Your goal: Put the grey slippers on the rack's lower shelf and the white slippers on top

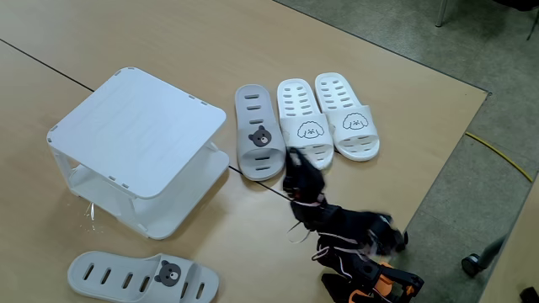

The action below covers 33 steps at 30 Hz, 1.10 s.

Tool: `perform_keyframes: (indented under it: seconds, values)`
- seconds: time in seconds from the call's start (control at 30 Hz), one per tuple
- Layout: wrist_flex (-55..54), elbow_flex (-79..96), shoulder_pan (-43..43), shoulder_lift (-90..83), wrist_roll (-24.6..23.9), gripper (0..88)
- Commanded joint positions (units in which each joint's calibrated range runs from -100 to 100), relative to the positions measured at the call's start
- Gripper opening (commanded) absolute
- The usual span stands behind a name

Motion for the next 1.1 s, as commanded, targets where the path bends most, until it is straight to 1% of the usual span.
perform_keyframes:
  seconds: [0.0,0.07,0.2,0.27,0.43,0.53,0.57,0.63,0.7,0.87,1.0,1.07]
  values:
    - [-0.4,0.2,-0.5,26.7,0.4,0.8]
    - [-0.4,0.4,-4.2,39.0,0.4,0.9]
    - [-0.4,0.7,-12.0,54.2,0.4,1.1]
    - [-0.4,-0.1,-16.8,58.4,0.4,1.1]
    - [-0.4,-1.9,-34.1,64.9,0.4,1.1]
    - [-0.4,-3.6,-41.0,69.3,0.4,1.3]
    - [-0.4,-5.1,-42.7,71.2,0.4,3.5]
    - [-0.4,-8.1,-43.6,73.6,0.4,11.6]
    - [-0.4,-12.1,-43.7,75.8,0.4,16.5]
    - [-0.4,-21.5,-43.2,77.5,0.4,17.6]
    - [-0.3,-22.5,-41.8,77.7,0.4,17.8]
    - [-0.2,-23.5,-40.3,77.8,0.4,19.9]
